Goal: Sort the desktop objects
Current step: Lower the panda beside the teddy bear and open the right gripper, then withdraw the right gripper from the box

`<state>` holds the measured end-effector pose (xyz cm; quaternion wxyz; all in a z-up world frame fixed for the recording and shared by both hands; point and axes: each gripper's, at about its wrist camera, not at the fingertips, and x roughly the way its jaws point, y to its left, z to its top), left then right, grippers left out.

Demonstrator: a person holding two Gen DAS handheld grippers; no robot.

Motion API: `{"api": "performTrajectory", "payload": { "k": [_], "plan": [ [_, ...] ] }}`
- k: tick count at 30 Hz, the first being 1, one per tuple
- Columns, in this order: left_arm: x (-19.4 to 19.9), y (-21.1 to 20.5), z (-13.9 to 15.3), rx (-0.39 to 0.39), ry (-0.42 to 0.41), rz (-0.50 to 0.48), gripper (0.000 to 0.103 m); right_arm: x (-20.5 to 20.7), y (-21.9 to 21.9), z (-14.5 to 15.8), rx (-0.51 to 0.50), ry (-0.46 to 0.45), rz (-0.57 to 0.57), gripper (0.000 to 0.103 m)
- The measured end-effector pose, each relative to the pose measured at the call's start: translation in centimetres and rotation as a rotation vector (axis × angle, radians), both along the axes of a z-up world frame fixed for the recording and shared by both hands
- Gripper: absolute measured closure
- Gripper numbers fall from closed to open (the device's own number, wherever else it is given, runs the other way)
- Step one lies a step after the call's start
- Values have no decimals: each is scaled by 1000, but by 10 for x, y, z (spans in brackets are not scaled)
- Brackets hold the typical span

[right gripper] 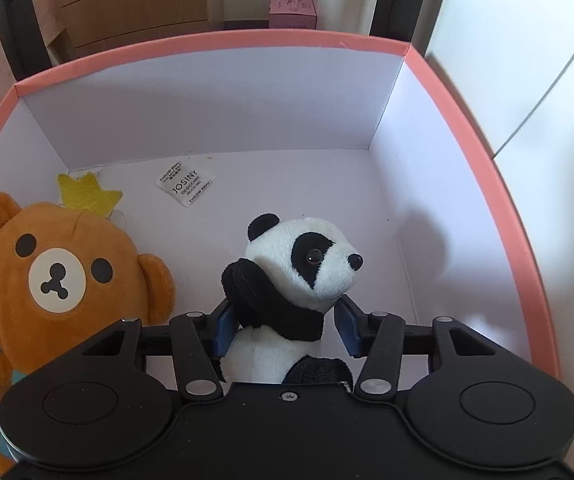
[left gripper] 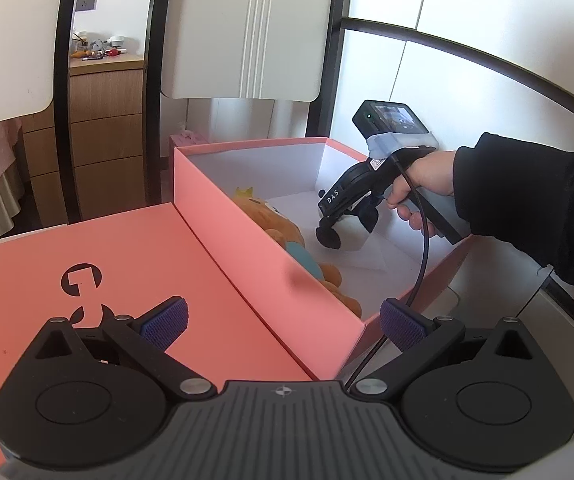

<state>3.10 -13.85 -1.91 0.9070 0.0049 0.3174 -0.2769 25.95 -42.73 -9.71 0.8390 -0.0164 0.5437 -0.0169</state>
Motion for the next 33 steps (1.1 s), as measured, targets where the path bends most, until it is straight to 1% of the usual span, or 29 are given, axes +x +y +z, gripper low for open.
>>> {"api": "performTrajectory", "payload": {
  "k": [3, 9, 11, 14, 16, 18, 19, 22, 24, 33],
  "plan": [
    [1, 0, 0, -5, 2, -2, 0, -2, 0, -8, 4, 15, 1, 51],
    [2, -1, -2, -6, 17, -13, 0, -5, -1, -12, 11, 18, -1, 51],
    [1, -2, -2, -7, 17, -19, 0, -6, -2, -12, 14, 14, -8, 49],
    [0, -2, -1, -9, 16, -21, 0, -7, -2, -8, 0, 2, -20, 40],
    [0, -1, -2, -11, 16, -20, 0, -12, -2, -1, -2, -13, -25, 26],
    [-1, 2, -2, -10, 12, -19, 0, -18, -3, 6, 5, -25, -31, 21],
    [-1, 3, -2, -10, 11, -15, 0, -21, -4, 10, 12, -30, -37, 16],
    [-3, 8, 0, -16, 7, -8, 0, -33, -7, 26, 33, -64, -66, 4],
    [-6, 10, 1, -17, 0, -8, 0, -41, -8, 39, 40, -99, -83, 1],
    [-20, 24, 7, -20, -30, -3, 0, -82, 12, 90, 90, -203, -91, 1]
  ]
}}
